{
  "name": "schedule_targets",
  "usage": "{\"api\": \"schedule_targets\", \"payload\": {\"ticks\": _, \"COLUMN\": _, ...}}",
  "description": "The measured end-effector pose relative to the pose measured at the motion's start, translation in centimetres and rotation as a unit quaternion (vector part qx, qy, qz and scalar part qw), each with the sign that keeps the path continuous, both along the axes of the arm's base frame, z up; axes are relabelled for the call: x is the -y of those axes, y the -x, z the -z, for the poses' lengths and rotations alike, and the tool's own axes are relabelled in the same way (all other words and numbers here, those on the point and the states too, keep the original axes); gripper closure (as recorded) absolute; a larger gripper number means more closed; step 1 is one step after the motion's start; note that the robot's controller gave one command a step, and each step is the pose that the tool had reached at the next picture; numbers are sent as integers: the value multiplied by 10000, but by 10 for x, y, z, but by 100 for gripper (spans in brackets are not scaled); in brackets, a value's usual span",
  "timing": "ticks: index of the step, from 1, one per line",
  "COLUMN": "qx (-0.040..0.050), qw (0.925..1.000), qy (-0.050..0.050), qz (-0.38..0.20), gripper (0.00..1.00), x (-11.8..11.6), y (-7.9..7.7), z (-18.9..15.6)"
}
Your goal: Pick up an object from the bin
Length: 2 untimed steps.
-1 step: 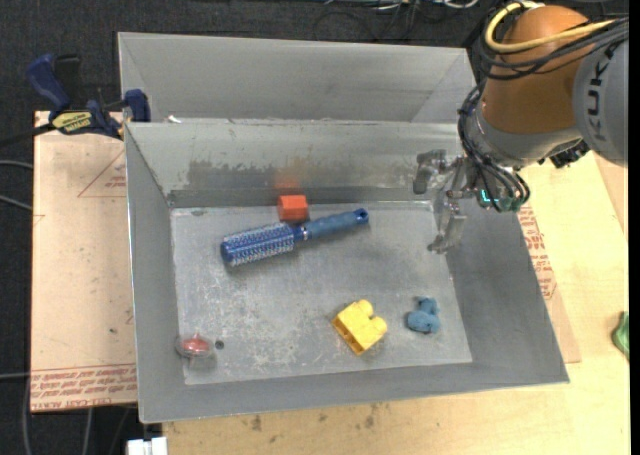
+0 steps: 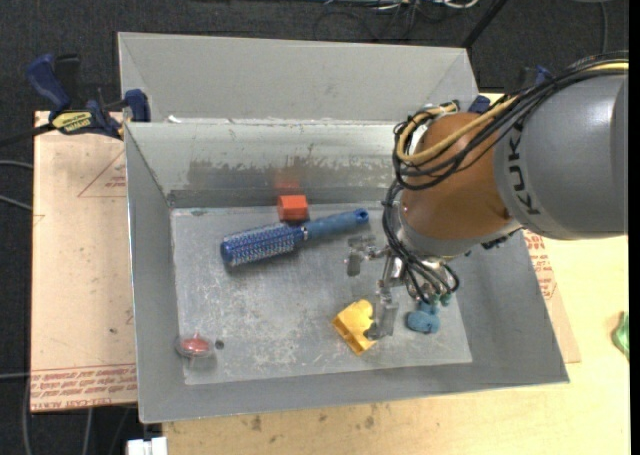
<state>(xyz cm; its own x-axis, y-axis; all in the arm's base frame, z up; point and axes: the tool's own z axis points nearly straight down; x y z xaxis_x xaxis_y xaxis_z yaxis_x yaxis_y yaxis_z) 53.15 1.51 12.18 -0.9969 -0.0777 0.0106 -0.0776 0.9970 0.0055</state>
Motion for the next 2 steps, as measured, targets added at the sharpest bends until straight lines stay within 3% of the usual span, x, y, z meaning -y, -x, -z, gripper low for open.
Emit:
{"api": "schedule_targets", "payload": {"ticks": 1, "qx": 42, "qw": 9999, "qy": 16, "qz": 153, "gripper": 0, "x": 0, "y": 43, "z": 50}}
{"api": "schedule_targets", "payload": {"ticks": 2, "qx": 52, "qw": 9998, "qy": 18, "qz": 168, "gripper": 0, "x": 24, "y": 14, "z": 50}}
